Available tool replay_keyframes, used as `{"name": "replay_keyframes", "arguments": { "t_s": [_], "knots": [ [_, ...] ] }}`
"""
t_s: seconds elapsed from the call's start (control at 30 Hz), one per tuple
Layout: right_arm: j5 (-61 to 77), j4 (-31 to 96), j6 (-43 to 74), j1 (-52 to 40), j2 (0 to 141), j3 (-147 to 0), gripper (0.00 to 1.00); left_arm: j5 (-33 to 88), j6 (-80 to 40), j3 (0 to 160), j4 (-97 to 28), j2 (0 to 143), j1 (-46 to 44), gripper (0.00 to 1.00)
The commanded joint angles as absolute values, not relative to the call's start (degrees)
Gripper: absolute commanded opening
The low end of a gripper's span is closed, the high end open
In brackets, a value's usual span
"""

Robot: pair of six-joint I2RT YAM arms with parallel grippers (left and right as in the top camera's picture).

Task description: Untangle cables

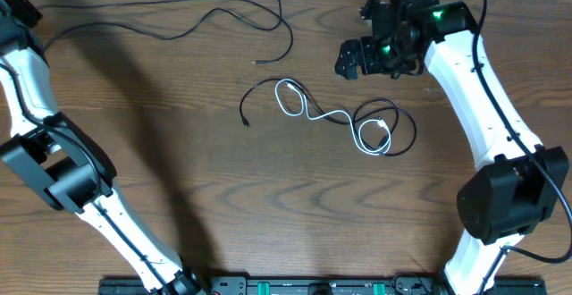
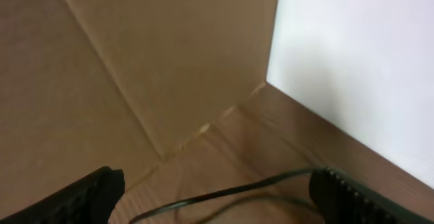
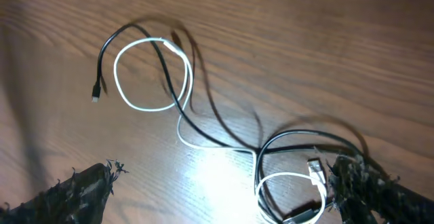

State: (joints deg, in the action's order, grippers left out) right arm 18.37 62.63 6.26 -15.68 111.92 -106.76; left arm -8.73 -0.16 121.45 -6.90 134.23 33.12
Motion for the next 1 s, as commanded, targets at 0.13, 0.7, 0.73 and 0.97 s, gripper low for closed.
{"name": "replay_keyframes", "arguments": {
  "t_s": [0.13,0.7,0.73,0.97],
  "knots": [
    [18.81,63.29,5.48,-16.6,110.8,-107.13,0.99,-8.95,-6.76,122.69,-19.35,131.7,33.39,0.93],
    [18.79,63.35,5.06,-16.6,110.8,-107.09,0.99,-11.57,-6.04,121.78,-21.47,143.57,39.7,0.83],
    [18.79,63.51,5.06,-16.62,110.8,-107.09,0.99,-11.49,-6.04,121.78,-20.47,144.05,39.83,0.83],
    [18.79,63.99,5.1,-16.6,110.8,-107.09,0.99,-1.96,-6.04,121.78,-6.7,147.63,40.93,0.71]
  ]
}}
